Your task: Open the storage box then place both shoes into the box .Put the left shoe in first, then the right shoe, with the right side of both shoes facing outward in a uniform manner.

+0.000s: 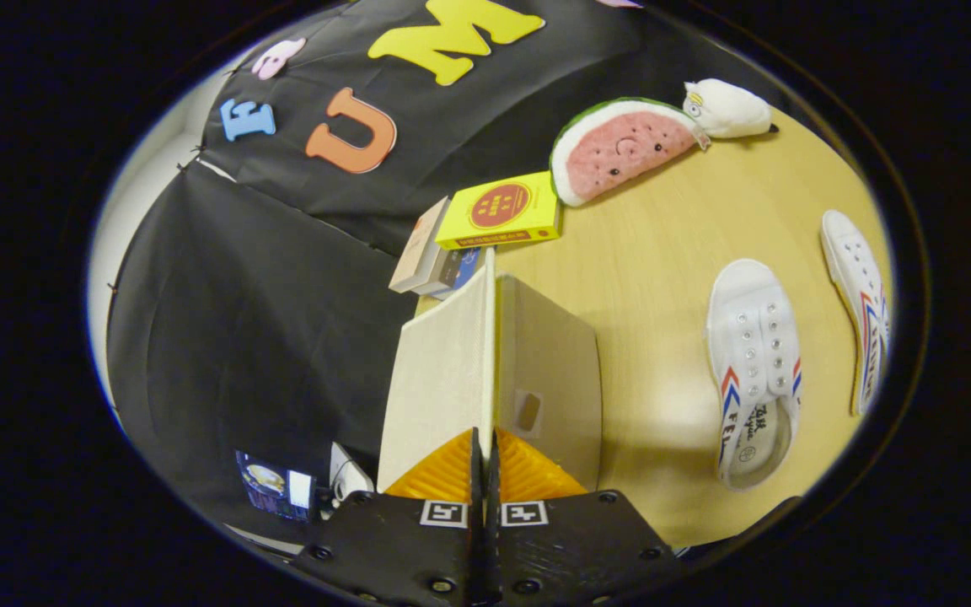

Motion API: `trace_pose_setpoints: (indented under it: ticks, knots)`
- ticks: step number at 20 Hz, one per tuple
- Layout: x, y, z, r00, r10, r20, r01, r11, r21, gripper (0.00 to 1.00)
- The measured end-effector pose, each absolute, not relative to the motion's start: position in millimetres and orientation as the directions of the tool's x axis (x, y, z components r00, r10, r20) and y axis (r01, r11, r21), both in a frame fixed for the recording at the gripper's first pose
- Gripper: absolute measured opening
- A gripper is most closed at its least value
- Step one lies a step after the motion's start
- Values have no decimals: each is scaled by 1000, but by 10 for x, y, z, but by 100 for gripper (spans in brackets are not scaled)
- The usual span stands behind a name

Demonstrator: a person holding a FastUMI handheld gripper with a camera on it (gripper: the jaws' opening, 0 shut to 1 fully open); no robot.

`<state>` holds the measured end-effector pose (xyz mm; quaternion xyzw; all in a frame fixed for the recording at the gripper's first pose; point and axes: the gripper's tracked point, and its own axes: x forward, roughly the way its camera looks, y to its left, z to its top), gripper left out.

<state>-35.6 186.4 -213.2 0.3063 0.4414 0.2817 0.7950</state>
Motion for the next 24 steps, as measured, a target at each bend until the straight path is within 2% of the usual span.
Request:
trace_pose_setpoints:
  ticks: [10, 16, 21, 23, 24]
  knots:
    - [-666, 2377, -1110, 525, 686, -504, -317, 707, 632, 0]
    - [-818, 3173, -600, 529, 733, -426, -405, 660, 633, 0]
    - [-845, 3900, -456, 500, 750, -433, -468, 655, 594, 0]
    - [-835, 4184, -469, 496, 746, -445, -500, 664, 557, 4]
    - [-828, 4292, -473, 491, 744, -453, -506, 667, 547, 8]
